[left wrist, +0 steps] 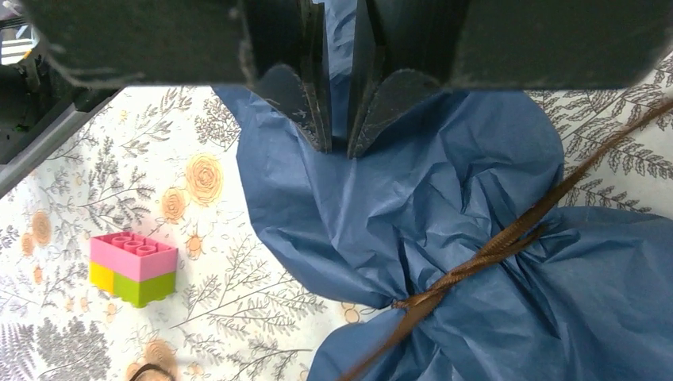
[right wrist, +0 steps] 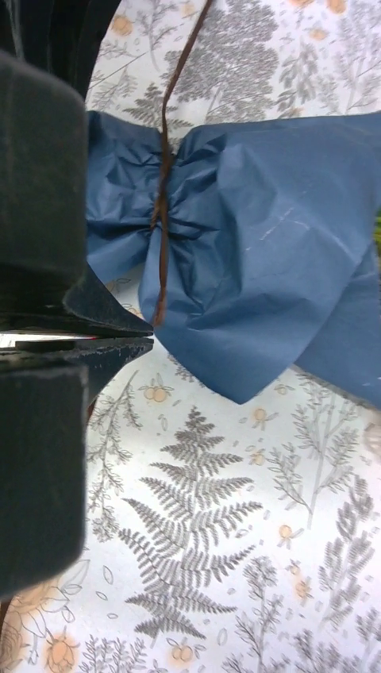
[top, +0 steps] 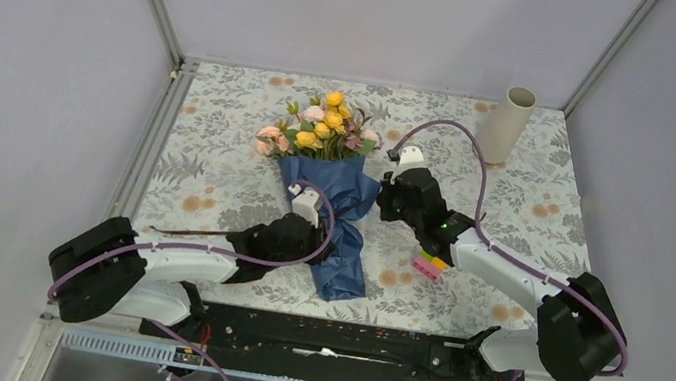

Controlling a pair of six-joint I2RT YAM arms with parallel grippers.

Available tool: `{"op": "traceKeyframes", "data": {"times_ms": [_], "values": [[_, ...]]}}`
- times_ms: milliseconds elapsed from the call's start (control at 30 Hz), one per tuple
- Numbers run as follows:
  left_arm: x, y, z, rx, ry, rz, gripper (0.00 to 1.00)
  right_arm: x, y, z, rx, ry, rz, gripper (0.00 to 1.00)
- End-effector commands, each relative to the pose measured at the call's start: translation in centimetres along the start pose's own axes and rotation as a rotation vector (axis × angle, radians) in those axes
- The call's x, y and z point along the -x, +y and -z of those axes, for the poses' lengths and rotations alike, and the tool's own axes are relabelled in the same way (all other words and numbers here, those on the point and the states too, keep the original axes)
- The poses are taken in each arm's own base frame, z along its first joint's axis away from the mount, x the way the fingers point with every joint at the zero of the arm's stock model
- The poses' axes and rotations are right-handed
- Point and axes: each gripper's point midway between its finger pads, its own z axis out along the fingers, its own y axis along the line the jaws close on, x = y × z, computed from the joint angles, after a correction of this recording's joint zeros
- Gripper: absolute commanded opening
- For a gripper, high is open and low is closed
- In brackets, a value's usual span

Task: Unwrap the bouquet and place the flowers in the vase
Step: Untie the ribbon from the wrapping paper.

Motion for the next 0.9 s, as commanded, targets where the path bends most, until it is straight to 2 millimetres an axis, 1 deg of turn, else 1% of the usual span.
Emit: {"op": "traceKeyframes", "data": {"times_ms": [0, 100, 267, 333, 367, 400, 433, 500, 533, 633, 667, 733, 867], "values": [[-1.0, 0.8, -0.4, 0.035, 0.009, -0.001, 0.16, 4.6, -0.1, 0.3, -0.035, -0.109, 0.001, 0.0], [-1.9, 1.4, -0.5, 0.064, 0.035, -0.01, 0.14, 6.5, 0.2, -0.1, -0.049, -0.141, -0.002, 0.0], [-3.3, 2.1, -0.4, 0.09, 0.065, -0.003, 0.13, 9.6, 1.4, -0.3, -0.042, -0.19, 0.001, 0.0], [-3.7, 2.3, -0.4, 0.093, 0.068, 0.007, 0.13, 10.1, 1.8, -0.2, -0.024, -0.182, 0.003, 0.0], [-3.7, 2.4, -0.4, 0.097, 0.066, 0.012, 0.13, 9.9, 2.0, 0.0, -0.011, -0.173, -0.001, 0.0], [-3.8, 2.6, -0.4, 0.101, 0.062, 0.018, 0.13, 9.3, 2.1, 0.1, -0.003, -0.158, -0.008, 0.04], [-3.7, 2.7, -0.4, 0.108, 0.058, 0.025, 0.13, 8.6, 2.1, 0.3, 0.002, -0.143, -0.018, 0.11], [-3.8, 3.0, -0.3, 0.116, 0.049, 0.032, 0.13, 6.4, 1.6, 0.9, 0.006, -0.112, -0.04, 0.22], [-3.8, 3.0, -0.2, 0.114, 0.043, 0.037, 0.13, 4.3, 1.1, 1.0, -0.002, -0.078, -0.046, 0.3], [-3.7, 2.8, -0.1, 0.092, 0.031, 0.045, 0.13, 0.5, -0.4, 1.9, -0.033, -0.037, -0.057, 0.51], [-3.7, 2.7, -0.1, 0.086, 0.031, 0.044, 0.13, -0.6, -1.0, 2.0, -0.05, -0.023, -0.058, 0.6], [-3.6, 2.5, -0.1, 0.078, 0.034, 0.037, 0.13, -2.6, -1.4, 2.2, -0.044, 0.003, -0.039, 0.68], [-3.4, 2.3, -0.1, 0.081, 0.044, 0.025, 0.13, -4.8, -1.1, 1.5, 0.004, -0.01, -0.037, 0.79]]}}
